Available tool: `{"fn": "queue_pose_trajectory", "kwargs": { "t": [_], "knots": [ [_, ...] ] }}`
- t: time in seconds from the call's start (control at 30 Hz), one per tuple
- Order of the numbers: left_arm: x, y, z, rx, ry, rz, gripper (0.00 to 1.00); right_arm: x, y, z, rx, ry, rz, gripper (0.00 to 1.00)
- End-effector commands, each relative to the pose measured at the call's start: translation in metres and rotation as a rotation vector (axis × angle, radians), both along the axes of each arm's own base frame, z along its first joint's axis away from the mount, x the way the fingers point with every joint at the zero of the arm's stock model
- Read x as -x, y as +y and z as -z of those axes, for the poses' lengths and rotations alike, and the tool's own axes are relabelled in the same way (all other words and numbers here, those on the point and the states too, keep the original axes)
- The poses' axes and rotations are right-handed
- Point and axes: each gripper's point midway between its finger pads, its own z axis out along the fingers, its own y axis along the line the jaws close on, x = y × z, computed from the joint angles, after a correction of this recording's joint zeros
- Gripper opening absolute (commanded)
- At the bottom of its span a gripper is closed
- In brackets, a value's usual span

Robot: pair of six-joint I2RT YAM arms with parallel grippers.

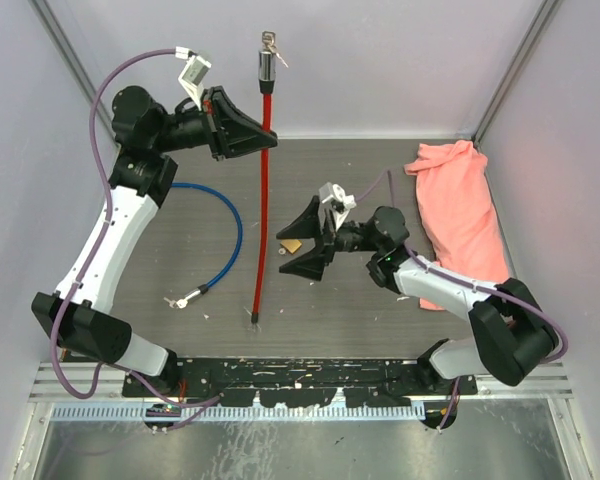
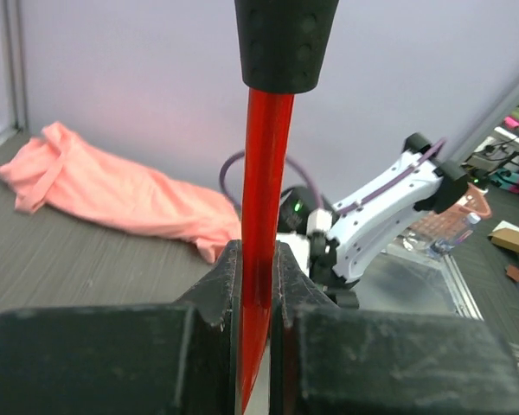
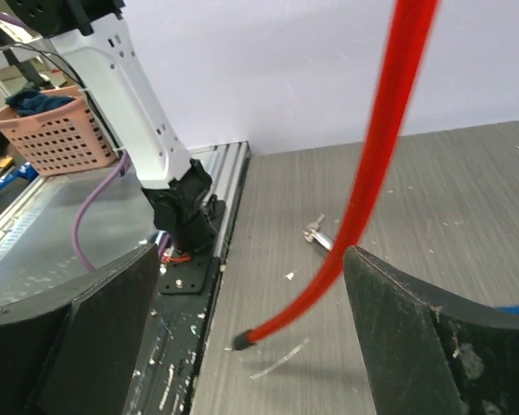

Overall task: Lock with the key
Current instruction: Adjust the lock.

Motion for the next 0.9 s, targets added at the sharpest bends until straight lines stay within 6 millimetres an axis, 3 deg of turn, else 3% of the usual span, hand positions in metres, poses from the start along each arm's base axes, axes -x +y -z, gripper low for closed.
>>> {"fn": "queue_pose_trajectory", "kwargs": {
  "t": [0.0, 0.23, 0.43, 0.63, 0.7, 0.87],
  "knots": [
    [0.041, 0.006, -0.055, 0.124, -0.116, 0.07, 0.0, -0.001, 0.019, -0.027, -0.088, -0.065, 0.067, 0.92],
    [0.055, 0.002, -0.062, 0.149, -0.121, 0.092, 0.0, -0.016, 0.032, -0.016, -0.11, 0.028, 0.112, 0.89],
    [0.061, -0.008, -0.065, 0.178, -0.121, 0.119, 0.0, -0.015, 0.041, -0.03, -0.167, 0.001, 0.102, 0.89],
    [0.063, -0.013, -0.07, 0.205, -0.151, 0.12, 0.0, 0.011, 0.039, -0.05, -0.254, 0.01, -0.011, 0.77],
    [0.062, -0.013, -0.069, 0.207, -0.173, 0.11, 0.0, 0.015, 0.037, -0.049, -0.243, 0.02, -0.012, 0.64],
    [0.058, -0.014, -0.055, 0.191, -0.198, 0.087, 0.0, 0.024, 0.031, -0.045, -0.174, 0.06, -0.037, 0.07]
  ]
}}
